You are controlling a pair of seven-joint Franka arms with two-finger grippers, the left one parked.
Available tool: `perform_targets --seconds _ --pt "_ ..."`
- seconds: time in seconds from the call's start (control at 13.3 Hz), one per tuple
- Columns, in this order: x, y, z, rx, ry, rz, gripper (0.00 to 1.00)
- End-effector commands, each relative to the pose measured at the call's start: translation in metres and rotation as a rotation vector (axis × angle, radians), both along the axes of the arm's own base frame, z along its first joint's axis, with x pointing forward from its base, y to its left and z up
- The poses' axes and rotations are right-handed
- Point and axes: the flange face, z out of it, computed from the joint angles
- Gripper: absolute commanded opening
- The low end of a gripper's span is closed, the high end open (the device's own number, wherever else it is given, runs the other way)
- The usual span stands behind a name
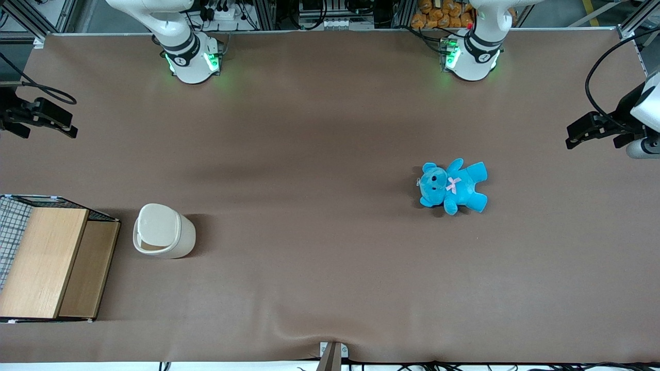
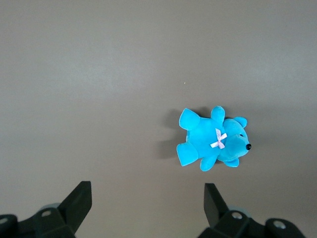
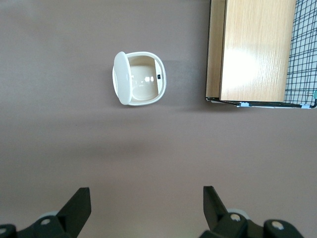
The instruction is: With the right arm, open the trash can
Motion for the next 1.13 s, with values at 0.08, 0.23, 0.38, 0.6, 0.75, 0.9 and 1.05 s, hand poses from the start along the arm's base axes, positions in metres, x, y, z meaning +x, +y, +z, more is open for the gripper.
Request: perform_targets --seconds 0.08,0.23,0.38,0.6,0.75,0.9,1.05 --pt "-0.0033 -0.0041 0.0013 -0.009 0.003 -0.004 1.0" --pt "-0.0034 -0.0078 0.0013 0.009 0.003 -0.015 1.0" --pt "-0.0036 -0.008 0.0019 0.008 0.003 -0.012 1.0" --pt "-0.0035 -0.0093 0.002 -0.003 0.002 -0.01 1.0" --pt "-0.0035 -0.0096 0.0027 -0.006 0.0 -0.009 1.0" --pt "-0.0032 -0.0103 -0.001 -0.004 0.009 -0.012 1.0" --pt "-0.0027 -0.0101 -0.0019 -0.003 0.011 -0.013 1.0"
